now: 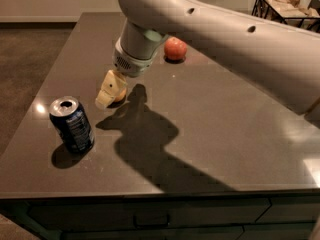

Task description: Move orange near apple

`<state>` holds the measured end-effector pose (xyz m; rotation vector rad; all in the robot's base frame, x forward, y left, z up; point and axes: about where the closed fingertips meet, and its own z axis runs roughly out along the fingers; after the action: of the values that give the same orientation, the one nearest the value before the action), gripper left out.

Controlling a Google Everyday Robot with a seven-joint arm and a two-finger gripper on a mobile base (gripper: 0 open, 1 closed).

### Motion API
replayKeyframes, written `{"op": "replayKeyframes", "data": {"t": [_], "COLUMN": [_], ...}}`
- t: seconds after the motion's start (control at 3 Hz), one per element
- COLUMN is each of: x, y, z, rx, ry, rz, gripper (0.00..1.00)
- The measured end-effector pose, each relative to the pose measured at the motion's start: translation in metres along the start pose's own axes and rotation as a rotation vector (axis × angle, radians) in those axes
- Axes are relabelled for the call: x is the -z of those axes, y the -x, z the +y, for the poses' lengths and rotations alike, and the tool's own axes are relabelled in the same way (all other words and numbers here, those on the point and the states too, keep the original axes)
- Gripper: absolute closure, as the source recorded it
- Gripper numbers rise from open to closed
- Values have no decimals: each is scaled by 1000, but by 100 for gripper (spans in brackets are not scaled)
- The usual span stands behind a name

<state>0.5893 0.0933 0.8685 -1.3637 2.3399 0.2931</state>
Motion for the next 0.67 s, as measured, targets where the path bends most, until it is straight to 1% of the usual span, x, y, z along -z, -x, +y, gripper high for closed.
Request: {"op": "replayKeyframes", "data": {"t": [0.33, 0.67], "x": [-14, -18], "y": [12, 21], "z": [5, 3], "rx": [21, 30], "ry": [19, 37], "rz": [0, -11], "gripper": [0, 23]}}
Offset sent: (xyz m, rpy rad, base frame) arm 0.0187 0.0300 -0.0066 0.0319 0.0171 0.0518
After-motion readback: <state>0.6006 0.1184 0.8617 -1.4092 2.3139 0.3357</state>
